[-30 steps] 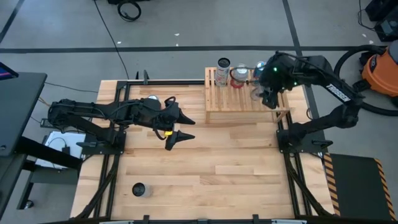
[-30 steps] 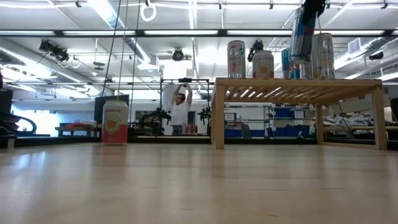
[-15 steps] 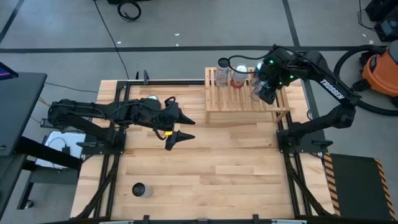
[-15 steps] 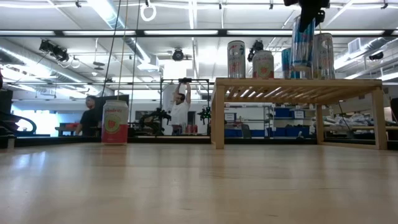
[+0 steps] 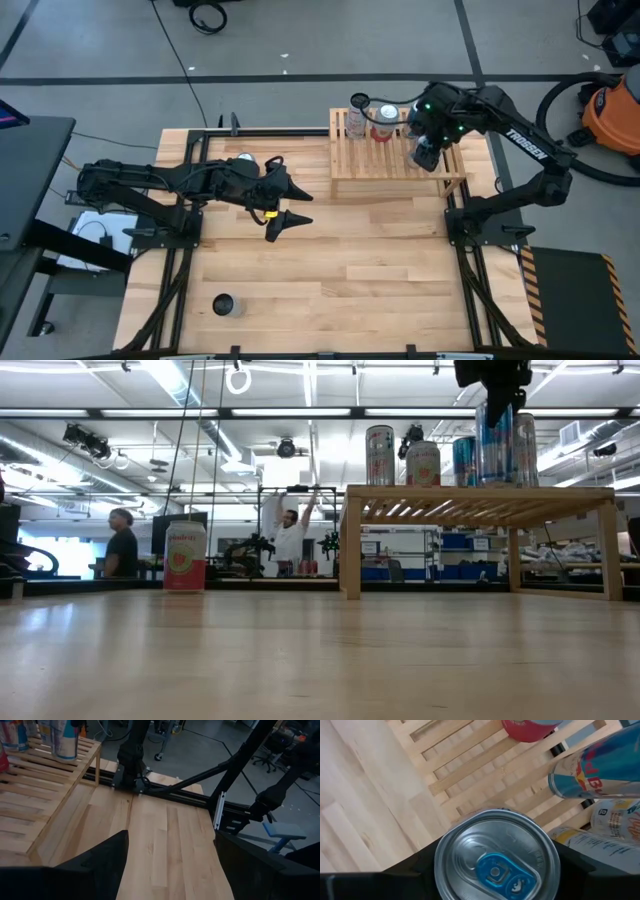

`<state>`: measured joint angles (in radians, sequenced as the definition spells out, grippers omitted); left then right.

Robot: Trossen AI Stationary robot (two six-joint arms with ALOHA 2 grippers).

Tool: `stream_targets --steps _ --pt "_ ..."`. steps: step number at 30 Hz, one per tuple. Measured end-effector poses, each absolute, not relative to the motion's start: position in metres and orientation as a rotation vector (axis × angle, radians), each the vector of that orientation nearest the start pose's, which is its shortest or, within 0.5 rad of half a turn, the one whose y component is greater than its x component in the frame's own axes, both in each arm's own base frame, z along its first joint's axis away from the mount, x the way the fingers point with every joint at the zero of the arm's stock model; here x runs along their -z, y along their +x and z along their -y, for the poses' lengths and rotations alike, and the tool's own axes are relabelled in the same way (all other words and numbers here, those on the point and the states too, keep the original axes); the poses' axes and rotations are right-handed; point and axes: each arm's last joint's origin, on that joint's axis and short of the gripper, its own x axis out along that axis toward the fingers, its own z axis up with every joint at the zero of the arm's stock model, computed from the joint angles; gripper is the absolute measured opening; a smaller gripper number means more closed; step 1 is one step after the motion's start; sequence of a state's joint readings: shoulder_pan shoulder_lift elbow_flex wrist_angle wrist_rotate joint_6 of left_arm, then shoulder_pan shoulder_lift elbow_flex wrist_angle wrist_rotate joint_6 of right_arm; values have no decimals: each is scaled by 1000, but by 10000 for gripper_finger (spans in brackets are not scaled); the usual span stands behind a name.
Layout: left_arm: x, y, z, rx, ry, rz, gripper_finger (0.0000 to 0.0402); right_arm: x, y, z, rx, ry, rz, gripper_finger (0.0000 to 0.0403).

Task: Place canned beverage on shelf
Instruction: Put the blue soda can on the shelf aligned with the other blue soda can

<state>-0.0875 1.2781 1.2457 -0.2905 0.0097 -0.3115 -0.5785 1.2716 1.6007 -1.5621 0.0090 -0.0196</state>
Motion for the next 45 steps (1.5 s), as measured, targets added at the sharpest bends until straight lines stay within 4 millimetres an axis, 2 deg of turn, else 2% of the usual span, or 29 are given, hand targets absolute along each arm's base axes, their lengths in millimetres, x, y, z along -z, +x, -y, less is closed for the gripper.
stream_targets --steps 9,16,22,37,45 --pt "-378 281 25 45 -296 -335 300 -400 157 103 499 329 -1197 290" --pt "-378 281 25 45 -296 -335 300 -400 157 103 496 332 -1199 293" --pt "-378 281 25 45 -296 -335 300 -401 156 106 583 271 -1205 293" --pt "-378 281 25 45 -296 -335 300 -402 155 106 601 233 -1206 294" --pt "-378 281 25 45 -296 -335 300 -426 150 102 606 221 -1108 293"
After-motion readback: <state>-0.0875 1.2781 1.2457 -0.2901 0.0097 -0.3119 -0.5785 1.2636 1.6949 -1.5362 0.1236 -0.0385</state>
